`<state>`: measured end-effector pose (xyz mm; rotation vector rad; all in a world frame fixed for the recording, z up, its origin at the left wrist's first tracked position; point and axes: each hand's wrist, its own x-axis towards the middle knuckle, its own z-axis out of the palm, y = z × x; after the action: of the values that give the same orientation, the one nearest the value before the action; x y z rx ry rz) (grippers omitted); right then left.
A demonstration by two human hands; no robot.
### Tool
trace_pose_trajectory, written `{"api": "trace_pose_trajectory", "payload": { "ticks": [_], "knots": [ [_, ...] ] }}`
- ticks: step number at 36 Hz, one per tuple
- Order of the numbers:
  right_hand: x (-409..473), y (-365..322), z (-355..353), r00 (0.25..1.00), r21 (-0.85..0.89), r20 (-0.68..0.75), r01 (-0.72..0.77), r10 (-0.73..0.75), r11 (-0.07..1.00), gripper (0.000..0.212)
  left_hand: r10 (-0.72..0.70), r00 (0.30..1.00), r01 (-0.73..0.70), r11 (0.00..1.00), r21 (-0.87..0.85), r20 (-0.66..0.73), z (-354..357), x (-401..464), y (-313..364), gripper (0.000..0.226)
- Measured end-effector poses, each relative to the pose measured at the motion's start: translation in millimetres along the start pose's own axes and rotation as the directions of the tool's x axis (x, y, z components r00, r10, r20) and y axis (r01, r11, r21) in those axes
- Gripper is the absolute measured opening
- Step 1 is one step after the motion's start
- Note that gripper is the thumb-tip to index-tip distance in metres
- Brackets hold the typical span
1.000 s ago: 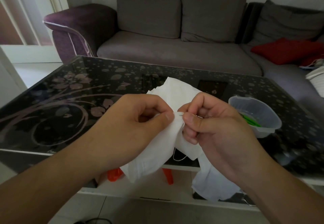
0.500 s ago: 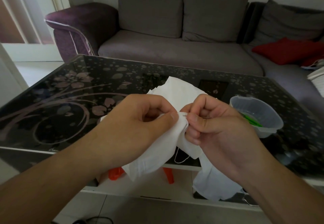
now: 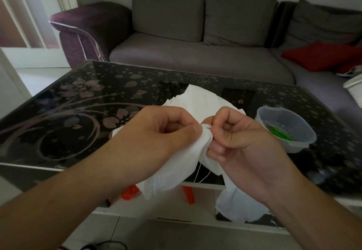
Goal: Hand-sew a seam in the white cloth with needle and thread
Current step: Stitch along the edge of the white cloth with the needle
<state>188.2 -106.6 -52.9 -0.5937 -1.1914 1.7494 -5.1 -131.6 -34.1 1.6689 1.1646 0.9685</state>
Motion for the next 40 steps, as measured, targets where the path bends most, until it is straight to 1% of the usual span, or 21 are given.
{"api": "trace_pose_trajectory", "payload": {
  "ticks": [14,21,27,36,40],
  "knots": [
    [0.1,-0.2,1.3,0.999,0.007,0.030,-0.020,0.019,1.000,0.011,-0.011,0.999,0.015,0.996,-0.085,0.040,-0.7,-0.7,0.3,0.020],
    [-0.8,-3.0,1.3,1.000,-0.056,0.010,-0.023,0.024,0.998,0.011,-0.018,0.999,0.023,0.992,-0.126,0.046,1.0,-1.6,0.4,0.024],
    [-4.2,-1.8,3.6,1.000,-0.137,-0.002,-0.014,0.014,0.991,0.011,-0.042,0.999,0.042,0.990,-0.132,-0.004,3.1,-3.0,-3.2,0.026],
    [-4.6,-2.5,5.5,1.000,-0.146,0.006,-0.018,0.019,0.989,0.013,-0.036,0.999,0.032,0.993,-0.113,-0.035,7.0,-0.7,-2.9,0.024],
    [-4.5,-2.6,6.7,1.000,-0.138,0.008,-0.021,0.023,0.990,0.015,-0.033,0.999,0.028,0.990,-0.137,-0.034,6.8,0.5,-3.7,0.024]
  ]
}}
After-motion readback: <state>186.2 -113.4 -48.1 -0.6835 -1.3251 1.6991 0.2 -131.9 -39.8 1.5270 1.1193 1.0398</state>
